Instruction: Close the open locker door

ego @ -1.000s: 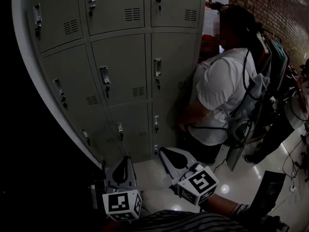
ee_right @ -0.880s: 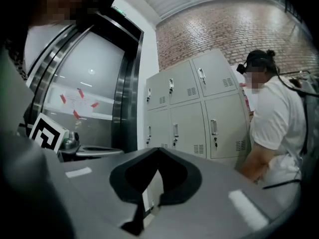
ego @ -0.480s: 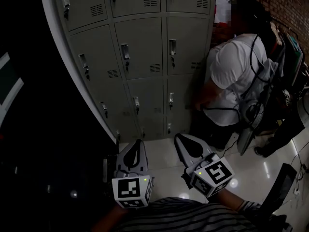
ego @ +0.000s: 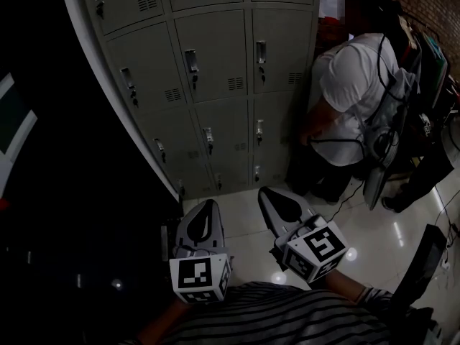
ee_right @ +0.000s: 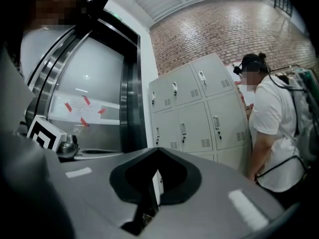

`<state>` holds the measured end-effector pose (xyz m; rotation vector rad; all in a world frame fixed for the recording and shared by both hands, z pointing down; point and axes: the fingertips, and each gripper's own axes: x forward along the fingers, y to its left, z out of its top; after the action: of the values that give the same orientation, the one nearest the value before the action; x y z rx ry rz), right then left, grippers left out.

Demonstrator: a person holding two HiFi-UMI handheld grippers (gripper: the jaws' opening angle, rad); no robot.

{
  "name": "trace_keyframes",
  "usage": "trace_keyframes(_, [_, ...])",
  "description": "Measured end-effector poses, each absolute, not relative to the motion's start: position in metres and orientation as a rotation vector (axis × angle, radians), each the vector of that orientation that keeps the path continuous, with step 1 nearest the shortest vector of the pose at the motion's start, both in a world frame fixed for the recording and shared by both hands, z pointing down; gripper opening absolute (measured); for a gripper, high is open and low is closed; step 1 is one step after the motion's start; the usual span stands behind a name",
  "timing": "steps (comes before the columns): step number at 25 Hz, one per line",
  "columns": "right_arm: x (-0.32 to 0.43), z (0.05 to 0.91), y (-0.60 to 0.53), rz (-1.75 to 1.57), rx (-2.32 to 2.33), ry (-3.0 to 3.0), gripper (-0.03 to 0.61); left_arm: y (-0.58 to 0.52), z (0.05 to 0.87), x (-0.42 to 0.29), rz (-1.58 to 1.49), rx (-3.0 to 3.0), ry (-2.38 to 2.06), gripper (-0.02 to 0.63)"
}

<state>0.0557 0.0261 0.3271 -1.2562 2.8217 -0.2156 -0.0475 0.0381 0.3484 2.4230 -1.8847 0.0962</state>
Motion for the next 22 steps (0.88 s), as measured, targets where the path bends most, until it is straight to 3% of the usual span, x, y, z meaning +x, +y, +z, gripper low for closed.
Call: trace_keyframes(22, [-0.004,0.336,0.015,-0.19,-1.292,2.883,0.0,0.022,0.349,-0.084,0.032,2.465,-1.817,0.003])
